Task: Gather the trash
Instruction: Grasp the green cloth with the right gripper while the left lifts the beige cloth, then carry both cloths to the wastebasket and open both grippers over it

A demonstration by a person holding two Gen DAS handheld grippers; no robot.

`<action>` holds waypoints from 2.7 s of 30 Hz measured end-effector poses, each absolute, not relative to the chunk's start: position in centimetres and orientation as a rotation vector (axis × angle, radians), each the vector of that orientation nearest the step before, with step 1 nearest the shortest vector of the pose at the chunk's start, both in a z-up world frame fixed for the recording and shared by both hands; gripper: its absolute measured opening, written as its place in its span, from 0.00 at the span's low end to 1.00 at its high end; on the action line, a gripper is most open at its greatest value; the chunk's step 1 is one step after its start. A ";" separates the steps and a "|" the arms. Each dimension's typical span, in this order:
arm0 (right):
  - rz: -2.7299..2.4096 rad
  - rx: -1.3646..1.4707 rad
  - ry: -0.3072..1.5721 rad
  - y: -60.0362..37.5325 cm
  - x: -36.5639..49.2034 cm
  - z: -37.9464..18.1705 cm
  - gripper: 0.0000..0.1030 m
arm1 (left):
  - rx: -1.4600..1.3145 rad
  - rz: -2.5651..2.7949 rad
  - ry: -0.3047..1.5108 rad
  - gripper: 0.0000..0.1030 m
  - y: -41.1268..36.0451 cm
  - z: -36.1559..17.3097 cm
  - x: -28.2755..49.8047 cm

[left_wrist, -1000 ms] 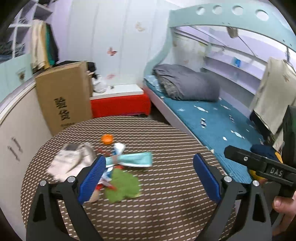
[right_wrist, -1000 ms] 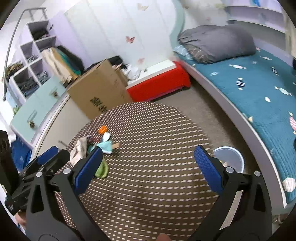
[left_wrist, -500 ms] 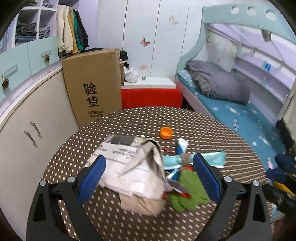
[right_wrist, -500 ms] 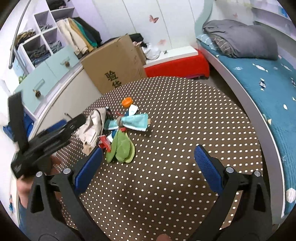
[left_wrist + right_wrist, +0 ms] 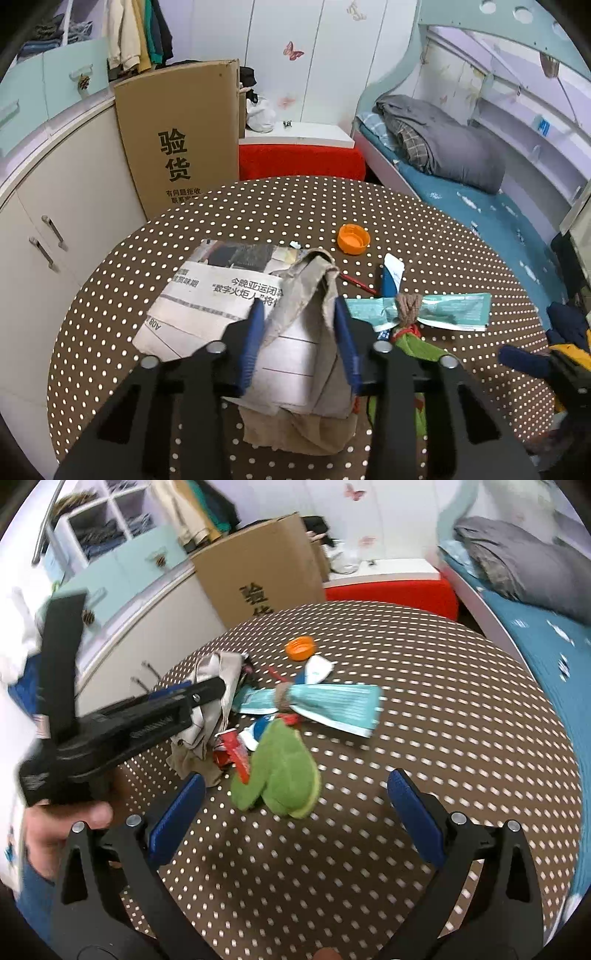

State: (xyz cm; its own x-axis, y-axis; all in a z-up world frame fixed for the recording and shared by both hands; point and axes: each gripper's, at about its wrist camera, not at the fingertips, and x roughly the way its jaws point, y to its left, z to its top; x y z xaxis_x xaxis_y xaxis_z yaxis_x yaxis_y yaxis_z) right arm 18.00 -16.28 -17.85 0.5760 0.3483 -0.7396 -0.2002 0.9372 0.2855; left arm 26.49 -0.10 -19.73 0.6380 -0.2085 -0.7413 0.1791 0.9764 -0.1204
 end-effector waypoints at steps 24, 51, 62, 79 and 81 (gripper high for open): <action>0.345 0.156 0.918 -15.7 19.6 -19.2 0.40 | -0.127 -0.189 0.774 0.27 5.2 -18.3 21.0; 0.356 0.299 0.781 -25.3 11.7 -15.7 0.18 | -0.154 -0.210 0.743 0.15 5.8 -17.9 13.9; 0.324 0.361 0.683 -30.2 10.4 -12.8 0.18 | -0.163 -0.319 0.685 0.14 1.7 -14.2 12.6; 0.182 0.372 0.534 -41.1 8.8 -8.8 0.18 | -0.069 -0.622 0.574 0.14 -14.3 -8.1 15.4; 0.144 0.379 0.519 -43.1 8.5 -8.6 0.18 | -0.060 -0.659 0.582 0.14 -17.0 -8.1 16.3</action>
